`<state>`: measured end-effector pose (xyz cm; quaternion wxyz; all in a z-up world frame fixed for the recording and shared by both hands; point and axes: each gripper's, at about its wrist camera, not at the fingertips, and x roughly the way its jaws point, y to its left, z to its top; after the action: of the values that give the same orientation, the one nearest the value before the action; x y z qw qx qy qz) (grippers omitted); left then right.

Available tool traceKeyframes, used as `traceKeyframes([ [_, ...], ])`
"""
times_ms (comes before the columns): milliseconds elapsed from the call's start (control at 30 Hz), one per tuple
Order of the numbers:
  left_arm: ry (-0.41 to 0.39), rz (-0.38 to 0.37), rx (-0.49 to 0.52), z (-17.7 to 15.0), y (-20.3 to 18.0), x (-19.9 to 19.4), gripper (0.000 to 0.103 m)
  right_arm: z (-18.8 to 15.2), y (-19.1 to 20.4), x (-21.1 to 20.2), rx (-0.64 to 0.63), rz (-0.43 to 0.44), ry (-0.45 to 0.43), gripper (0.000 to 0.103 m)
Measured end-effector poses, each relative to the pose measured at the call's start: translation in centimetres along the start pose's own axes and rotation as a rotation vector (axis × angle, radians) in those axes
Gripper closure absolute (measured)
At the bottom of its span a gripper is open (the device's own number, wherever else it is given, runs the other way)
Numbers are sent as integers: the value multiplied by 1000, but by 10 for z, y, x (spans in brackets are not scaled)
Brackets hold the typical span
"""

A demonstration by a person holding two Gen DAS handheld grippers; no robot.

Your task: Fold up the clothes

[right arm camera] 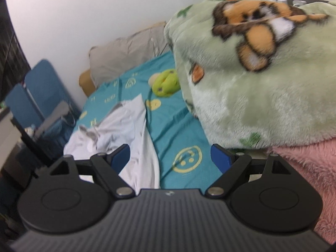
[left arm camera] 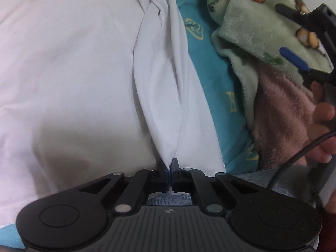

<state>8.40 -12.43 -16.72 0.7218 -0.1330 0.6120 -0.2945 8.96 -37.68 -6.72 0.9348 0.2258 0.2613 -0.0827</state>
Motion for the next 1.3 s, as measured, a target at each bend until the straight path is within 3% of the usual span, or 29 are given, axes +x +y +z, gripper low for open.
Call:
traceKeyframes([
  [67, -26, 9, 12, 2, -1, -12, 67, -2, 2, -1, -5, 4, 16, 18],
  [167, -84, 29, 21, 13, -1, -41, 43, -5, 4, -4, 1, 29, 30, 18],
  [267, -166, 40, -11, 43, 5, -66, 29, -6, 8, -2, -3, 51, 38, 18],
  [400, -286, 119, -95, 113, 21, -73, 27, -6, 11, 10, 16, 52, 52, 18],
  [567, -400, 118, -206, 206, 48, -44, 26, -7, 12, 33, 46, 31, 77, 18],
  [700, -455, 109, -290, 257, 62, -6, 26, -8, 12, 57, 63, -18, 92, 18],
  [800, -506, 154, -303, 281, 66, 19, 35, -8, 14, 71, 51, -40, 100, 18],
  [833, -511, 167, -292, 287, 67, 25, 49, -8, 14, 74, 46, -40, 101, 18],
  [867, -513, 178, -279, 293, 67, 29, 71, -9, 15, 77, 42, -41, 102, 18],
  [933, -508, 250, -233, 303, 63, 32, 93, -9, 13, 80, 41, -44, 107, 18],
  [1000, -516, 305, -150, 311, 54, 26, 96, -10, 11, 82, 52, -44, 118, 18],
  [1133, -587, 488, 5, 331, 30, 8, 97, -12, 13, 84, 46, -46, 120, 18],
  [1300, -530, 583, 27, 339, 34, 21, 95, -15, 15, 86, 39, -49, 122, 18],
])
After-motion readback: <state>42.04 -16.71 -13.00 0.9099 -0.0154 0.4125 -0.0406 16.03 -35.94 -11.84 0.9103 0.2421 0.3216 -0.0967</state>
